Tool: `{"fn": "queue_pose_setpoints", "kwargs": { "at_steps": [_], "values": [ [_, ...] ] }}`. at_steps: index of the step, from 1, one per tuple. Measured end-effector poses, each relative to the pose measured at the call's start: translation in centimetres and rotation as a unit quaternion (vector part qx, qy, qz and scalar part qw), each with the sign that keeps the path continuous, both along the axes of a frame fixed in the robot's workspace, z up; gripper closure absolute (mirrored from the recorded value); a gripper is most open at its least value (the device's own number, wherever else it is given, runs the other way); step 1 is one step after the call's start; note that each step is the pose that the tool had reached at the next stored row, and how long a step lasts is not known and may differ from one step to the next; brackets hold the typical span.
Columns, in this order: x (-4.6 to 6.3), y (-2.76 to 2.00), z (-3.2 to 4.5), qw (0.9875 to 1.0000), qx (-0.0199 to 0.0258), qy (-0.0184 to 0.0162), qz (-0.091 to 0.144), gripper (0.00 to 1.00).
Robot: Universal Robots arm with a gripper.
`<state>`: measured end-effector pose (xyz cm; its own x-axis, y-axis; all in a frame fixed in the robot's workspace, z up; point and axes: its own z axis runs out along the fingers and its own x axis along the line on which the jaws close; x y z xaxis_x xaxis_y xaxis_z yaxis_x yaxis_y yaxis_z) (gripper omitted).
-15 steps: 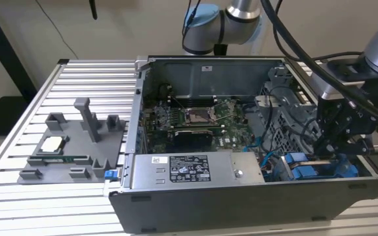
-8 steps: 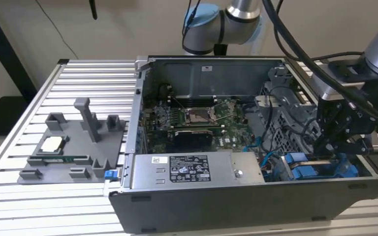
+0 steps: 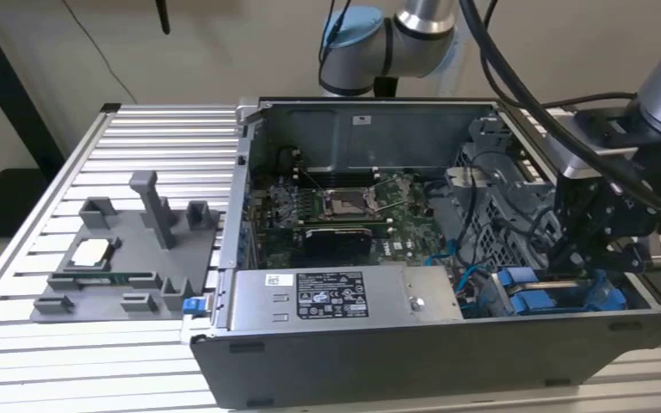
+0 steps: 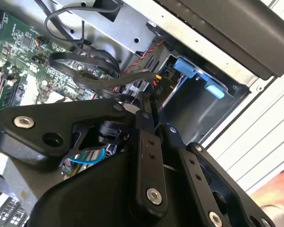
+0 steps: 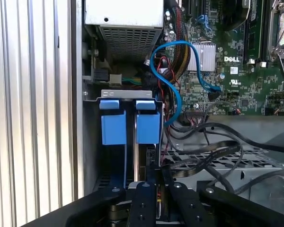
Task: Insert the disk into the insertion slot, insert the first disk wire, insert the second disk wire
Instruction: 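Insert the second disk wire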
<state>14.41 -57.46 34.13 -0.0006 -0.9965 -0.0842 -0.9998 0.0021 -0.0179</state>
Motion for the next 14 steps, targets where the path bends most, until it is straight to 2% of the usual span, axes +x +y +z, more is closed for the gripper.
{"fn": "queue_pose_setpoints", "kwargs": {
  "at_steps": [6, 9, 11, 12, 14],
  "values": [
    [0.0, 0.0, -0.37, 1.0, -0.0003, -0.0004, 0.0, 0.84],
    [0.0, 0.0, -0.79, 1.0, -0.0004, -0.0018, 0.0, 0.84],
    [0.0, 0.03, -1.14, 1.0, 0.0032, -0.0022, 0.0, 0.82],
    [0.0, 0.02, -1.08, 1.0, 0.0032, -0.0022, 0.0, 0.76],
    [0.0, 0.0, -0.71, 1.0, 0.0039, -0.001, 0.0, 0.76]
  ]
}}
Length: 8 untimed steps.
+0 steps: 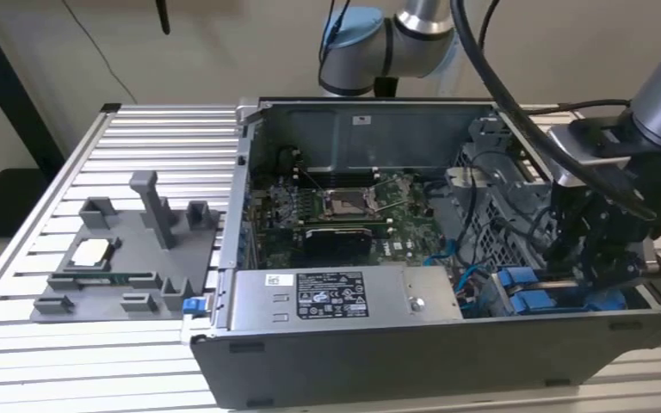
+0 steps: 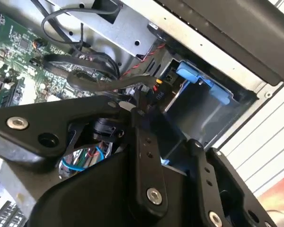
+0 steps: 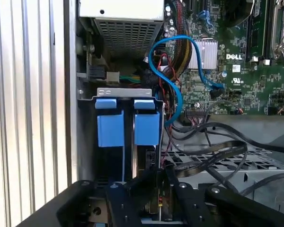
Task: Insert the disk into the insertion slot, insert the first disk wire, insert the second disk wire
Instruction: 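Insert the second disk wire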
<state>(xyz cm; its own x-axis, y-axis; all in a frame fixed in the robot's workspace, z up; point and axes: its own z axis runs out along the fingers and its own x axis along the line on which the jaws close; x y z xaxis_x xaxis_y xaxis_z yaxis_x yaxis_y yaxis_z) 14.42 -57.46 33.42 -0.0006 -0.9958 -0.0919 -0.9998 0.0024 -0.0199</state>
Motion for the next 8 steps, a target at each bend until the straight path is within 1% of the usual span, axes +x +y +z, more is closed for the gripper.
{"fn": "queue_pose_setpoints", "kwargs": {
  "at_steps": [4, 5, 6, 8],
  "values": [
    [0.0, 0.0, 1.59, 1.0, -0.0005, 0.003, 0.0, 0.76],
    [0.0, 0.0, 1.81, 1.0, -0.0003, 0.0038, 0.0, 0.76],
    [0.0, 0.0, 1.88, 1.0, -0.0004, 0.0044, 0.0, 0.76],
    [0.0, 0.0, 1.87, 1.0, -0.0003, 0.0046, 0.0, 0.76]
  ]
}}
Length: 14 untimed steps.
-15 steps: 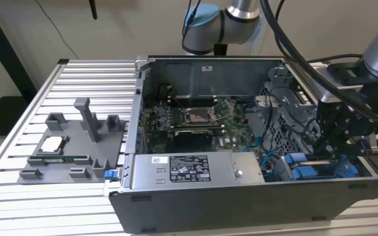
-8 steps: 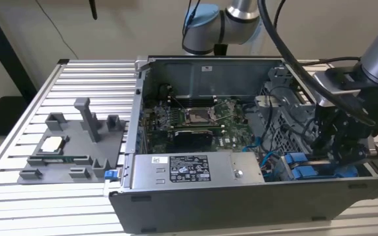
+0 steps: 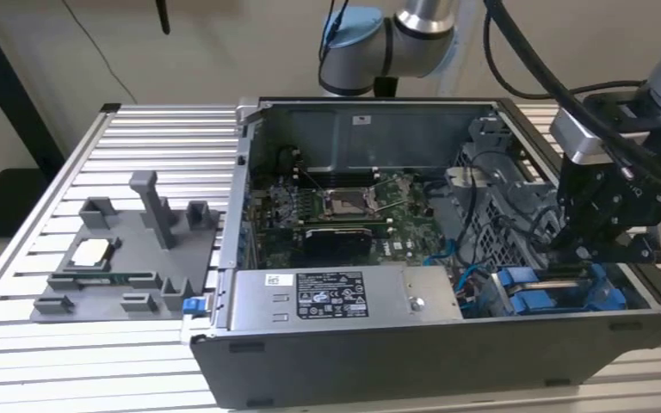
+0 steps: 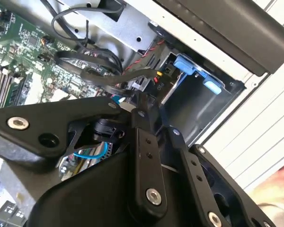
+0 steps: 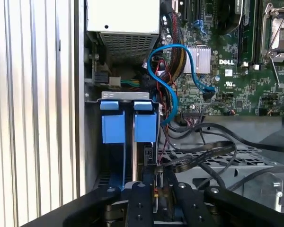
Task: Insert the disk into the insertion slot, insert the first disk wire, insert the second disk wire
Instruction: 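Insert the second disk wire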
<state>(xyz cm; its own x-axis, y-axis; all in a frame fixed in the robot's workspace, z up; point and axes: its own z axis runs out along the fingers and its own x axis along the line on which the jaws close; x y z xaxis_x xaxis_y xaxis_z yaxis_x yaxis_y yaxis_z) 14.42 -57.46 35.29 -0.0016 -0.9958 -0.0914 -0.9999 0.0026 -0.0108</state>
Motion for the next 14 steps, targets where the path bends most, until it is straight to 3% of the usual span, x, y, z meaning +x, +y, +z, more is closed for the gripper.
{"fn": "queue_pose_setpoints", "kwargs": {
  "at_steps": [4, 10, 14],
  "values": [
    [0.0, 0.0, 0.38, 1.0, -0.0004, 0.0, 0.0, 0.76],
    [0.0, 0.0, 2.0, 1.0, -0.0002, 0.0001, -0.002, 0.76],
    [0.0, 0.0, 2.22, 1.0, -0.0001, 0.0001, -0.002, 0.76]
  ]
}}
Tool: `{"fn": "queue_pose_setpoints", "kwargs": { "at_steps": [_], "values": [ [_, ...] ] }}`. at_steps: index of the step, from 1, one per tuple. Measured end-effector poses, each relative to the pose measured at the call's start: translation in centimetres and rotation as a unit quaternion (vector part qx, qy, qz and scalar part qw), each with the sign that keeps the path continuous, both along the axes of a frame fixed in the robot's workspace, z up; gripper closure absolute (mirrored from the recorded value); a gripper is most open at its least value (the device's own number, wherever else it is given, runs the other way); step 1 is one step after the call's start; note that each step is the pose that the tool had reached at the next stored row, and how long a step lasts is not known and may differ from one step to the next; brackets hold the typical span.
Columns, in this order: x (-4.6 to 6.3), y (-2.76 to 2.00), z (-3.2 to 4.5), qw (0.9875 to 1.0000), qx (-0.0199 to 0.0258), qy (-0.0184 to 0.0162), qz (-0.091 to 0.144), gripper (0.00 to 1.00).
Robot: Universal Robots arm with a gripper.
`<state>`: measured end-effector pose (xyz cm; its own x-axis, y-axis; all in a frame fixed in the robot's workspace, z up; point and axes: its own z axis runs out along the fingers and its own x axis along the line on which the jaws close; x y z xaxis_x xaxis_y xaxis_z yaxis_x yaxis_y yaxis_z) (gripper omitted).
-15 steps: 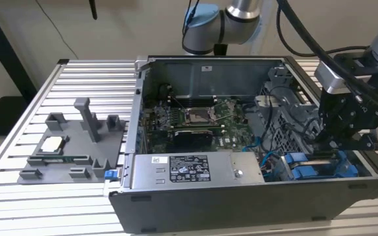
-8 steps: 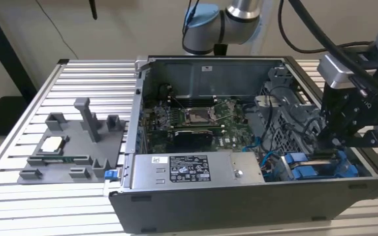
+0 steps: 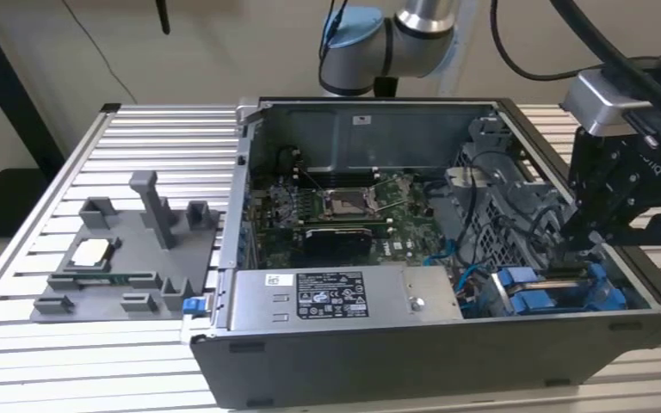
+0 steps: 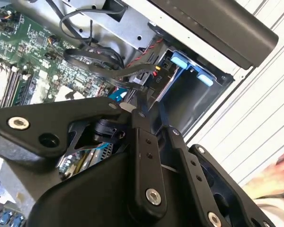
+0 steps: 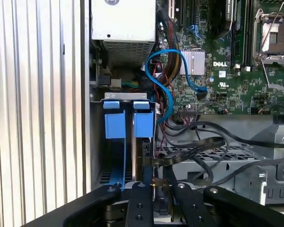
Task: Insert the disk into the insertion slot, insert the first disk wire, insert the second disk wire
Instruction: 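Insert the second disk wire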
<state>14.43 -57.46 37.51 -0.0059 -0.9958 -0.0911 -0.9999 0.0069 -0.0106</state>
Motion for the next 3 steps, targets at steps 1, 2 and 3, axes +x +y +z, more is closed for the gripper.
{"fn": "queue_pose_setpoints", "kwargs": {
  "at_steps": [1, 2, 3],
  "values": [
    [0.0, 0.0, 0.0, 1.0, 0.0, 0.0, 0.0, 0.76],
    [0.0, 0.0, 0.0, 1.0, 0.0, 0.0, 0.0, 0.76],
    [0.0, 0.0, 0.0, 1.0, 0.0, 0.0, 0.0, 0.76]
  ]
}}
